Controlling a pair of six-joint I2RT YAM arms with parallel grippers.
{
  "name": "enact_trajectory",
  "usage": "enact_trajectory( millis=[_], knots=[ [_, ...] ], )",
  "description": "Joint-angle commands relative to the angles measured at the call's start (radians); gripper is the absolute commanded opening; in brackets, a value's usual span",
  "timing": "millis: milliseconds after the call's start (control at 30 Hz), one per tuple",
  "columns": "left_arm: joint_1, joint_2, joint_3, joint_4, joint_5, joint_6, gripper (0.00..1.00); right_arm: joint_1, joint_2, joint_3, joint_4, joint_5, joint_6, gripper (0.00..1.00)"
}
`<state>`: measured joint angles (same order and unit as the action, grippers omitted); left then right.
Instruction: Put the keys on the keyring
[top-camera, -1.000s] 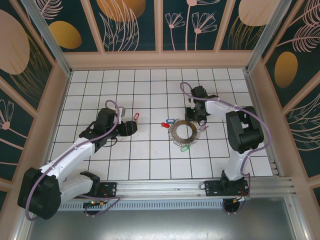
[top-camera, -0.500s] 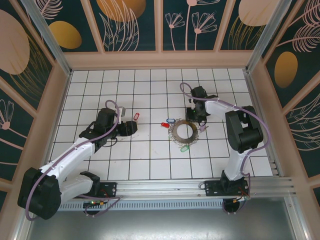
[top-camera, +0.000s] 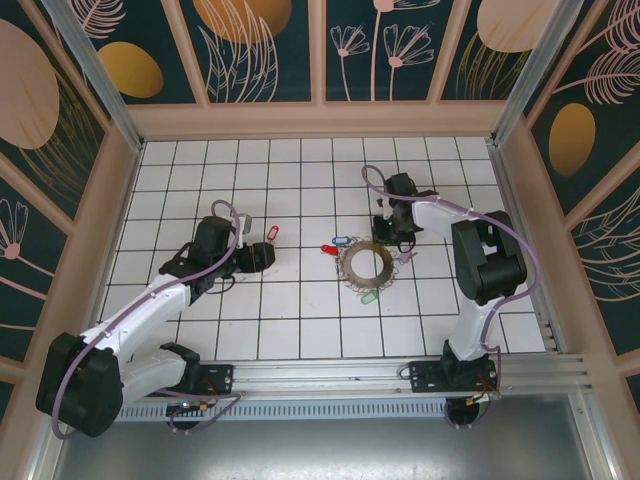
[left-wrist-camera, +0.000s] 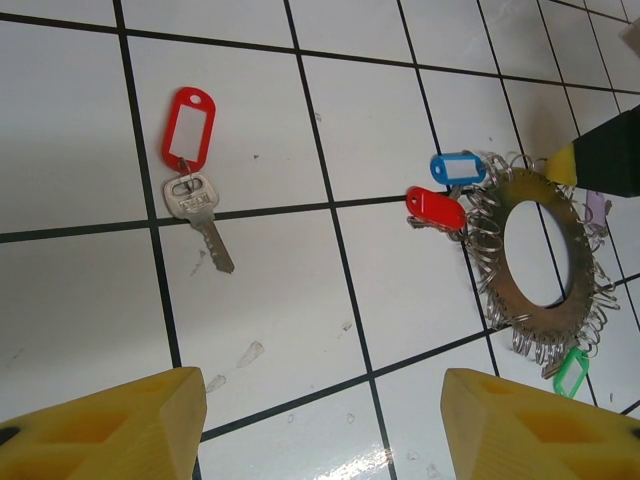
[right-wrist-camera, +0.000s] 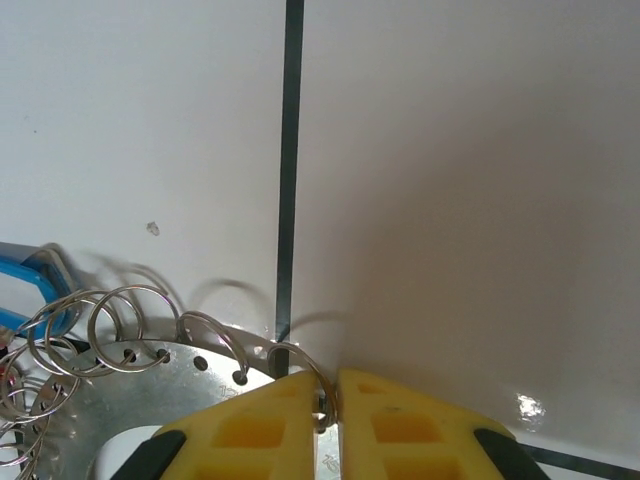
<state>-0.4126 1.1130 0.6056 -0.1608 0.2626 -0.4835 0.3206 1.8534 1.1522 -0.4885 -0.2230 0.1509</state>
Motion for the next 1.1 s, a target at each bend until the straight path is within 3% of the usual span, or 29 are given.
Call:
enact_trajectory(
  millis=[0,167,433,567,667,900,1000,1067],
  knots=[
    [-0.003,0.005,0.010,0.009,0.021,0.010,0.64,-0.018,0.001,-0.024,0.013,-0.090,-0.034,0.11],
    [-0.003,0.004,0.026,0.012,0.037,0.010,0.64,-0.044,-0.064,-0.067,0.091,-0.289,-0.047,0.02],
    [-0.003,-0.062,0.059,0.073,0.145,0.003,0.68,-0.045,-0.265,-0.191,0.251,-0.420,-0.063,0.00],
    [-0.003,-0.125,0.083,0.134,0.180,0.002,0.69,-0.039,-0.389,-0.266,0.312,-0.411,-0.077,0.00],
    [-0.003,-0.149,0.071,0.242,0.302,0.040,0.66,-0.011,-0.486,-0.324,0.371,-0.418,-0.099,0.00],
    [-0.003,-0.147,-0.011,0.513,0.557,0.250,0.64,0.132,-0.654,-0.429,0.486,-0.332,-0.215,0.00],
    [-0.005,-0.105,-0.020,0.568,0.556,0.316,0.55,0.183,-0.715,-0.490,0.564,-0.339,-0.258,0.00],
    [-0.007,-0.075,-0.014,0.584,0.629,0.398,0.55,0.219,-0.744,-0.520,0.594,-0.346,-0.297,0.00]
  ],
)
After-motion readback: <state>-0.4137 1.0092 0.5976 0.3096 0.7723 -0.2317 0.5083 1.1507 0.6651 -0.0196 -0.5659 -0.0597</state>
